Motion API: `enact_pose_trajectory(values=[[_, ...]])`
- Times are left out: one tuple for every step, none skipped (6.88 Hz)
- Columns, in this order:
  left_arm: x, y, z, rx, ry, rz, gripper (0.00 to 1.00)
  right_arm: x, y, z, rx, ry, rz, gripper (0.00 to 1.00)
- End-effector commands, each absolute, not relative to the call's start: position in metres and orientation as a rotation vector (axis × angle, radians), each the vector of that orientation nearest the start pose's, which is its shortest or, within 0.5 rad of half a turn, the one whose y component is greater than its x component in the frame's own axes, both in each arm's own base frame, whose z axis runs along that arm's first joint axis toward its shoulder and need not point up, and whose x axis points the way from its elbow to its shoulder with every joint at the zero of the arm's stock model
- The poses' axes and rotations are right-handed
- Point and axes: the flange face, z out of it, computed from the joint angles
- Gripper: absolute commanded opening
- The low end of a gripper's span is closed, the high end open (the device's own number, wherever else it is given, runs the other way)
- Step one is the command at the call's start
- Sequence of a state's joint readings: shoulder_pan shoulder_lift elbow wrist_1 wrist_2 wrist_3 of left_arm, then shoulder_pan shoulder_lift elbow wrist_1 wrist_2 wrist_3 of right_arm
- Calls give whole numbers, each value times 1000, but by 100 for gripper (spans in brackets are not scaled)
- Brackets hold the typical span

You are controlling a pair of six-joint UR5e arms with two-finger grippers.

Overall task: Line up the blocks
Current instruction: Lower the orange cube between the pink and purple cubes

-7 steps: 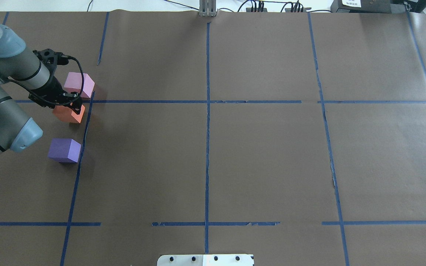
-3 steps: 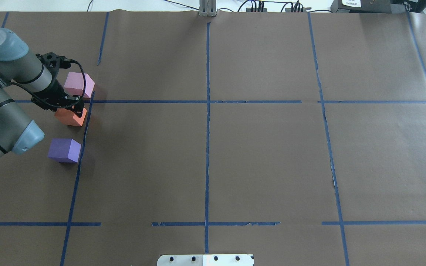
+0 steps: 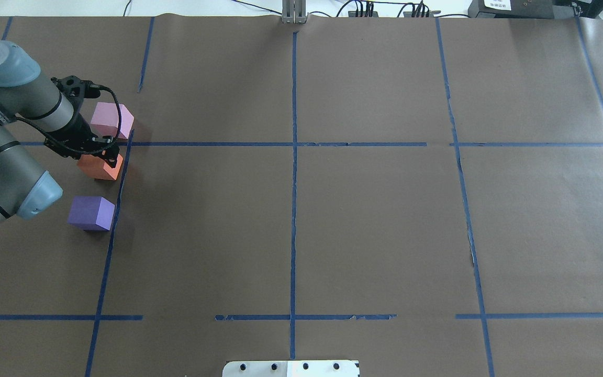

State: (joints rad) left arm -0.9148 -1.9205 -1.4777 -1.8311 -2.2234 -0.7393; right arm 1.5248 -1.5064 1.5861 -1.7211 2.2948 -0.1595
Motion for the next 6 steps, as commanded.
enact_pose_trajectory(values=[[339,-561,483,-29,808,89,93,44,-515,637,-26,-727,-171,100],[339,-560,484,-31,807,90,99,44,-515,637,-26,-727,-171,100],[340,-559,483,-32,815,95,99,44,-515,637,-26,-727,-171,100],[338,-559,482,-28,816,94,100,44,-515,637,-26,-727,-171,100],[335,-560,478,-20,821,90,100,44,-515,637,-26,-727,-171,100],[327,-558,467,4,830,91,100,44,-515,637,-26,-727,-171,100]])
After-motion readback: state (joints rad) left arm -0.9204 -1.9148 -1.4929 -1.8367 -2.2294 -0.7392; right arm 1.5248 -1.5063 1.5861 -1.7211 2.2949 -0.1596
